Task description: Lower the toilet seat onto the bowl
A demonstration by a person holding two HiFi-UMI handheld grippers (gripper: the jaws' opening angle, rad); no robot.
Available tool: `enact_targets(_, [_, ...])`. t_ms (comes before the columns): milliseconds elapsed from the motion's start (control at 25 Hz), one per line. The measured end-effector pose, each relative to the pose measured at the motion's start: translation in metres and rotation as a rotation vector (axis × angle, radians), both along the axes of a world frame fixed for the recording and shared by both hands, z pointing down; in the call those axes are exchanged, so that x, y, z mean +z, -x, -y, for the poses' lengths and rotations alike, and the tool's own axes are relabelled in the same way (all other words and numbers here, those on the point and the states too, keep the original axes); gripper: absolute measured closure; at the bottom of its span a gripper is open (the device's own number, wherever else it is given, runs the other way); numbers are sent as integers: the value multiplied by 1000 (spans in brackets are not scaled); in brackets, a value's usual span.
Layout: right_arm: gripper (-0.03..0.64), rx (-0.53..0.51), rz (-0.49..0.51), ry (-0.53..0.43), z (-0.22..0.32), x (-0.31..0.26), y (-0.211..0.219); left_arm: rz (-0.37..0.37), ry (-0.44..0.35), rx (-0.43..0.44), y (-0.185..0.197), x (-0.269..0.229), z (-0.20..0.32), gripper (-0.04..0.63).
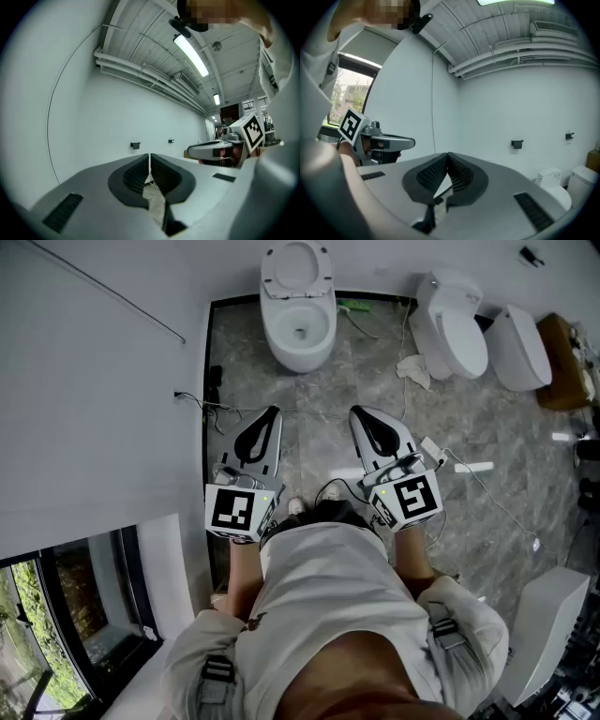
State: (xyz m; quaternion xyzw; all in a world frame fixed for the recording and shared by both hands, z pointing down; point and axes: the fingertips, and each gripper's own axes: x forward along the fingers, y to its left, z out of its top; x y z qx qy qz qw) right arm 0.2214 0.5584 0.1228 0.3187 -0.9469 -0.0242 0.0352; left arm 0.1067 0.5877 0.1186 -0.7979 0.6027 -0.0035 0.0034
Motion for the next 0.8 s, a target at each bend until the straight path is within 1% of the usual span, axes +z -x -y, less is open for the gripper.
enact_targets(160, [595, 2, -5, -3, -19, 3, 15, -6, 9, 11, 13, 5, -15, 563])
enact_targets(360, [595, 18, -4, -19, -32, 2, 30, -16, 1, 28, 25, 8, -26, 563])
enact_targets(520, [594, 29, -16, -22, -29, 2, 32, -24, 0, 28, 27, 7, -23, 563])
enact_targets(800, [595, 34, -28, -15, -9, 3, 39, -25, 6, 18, 36, 5, -5, 563])
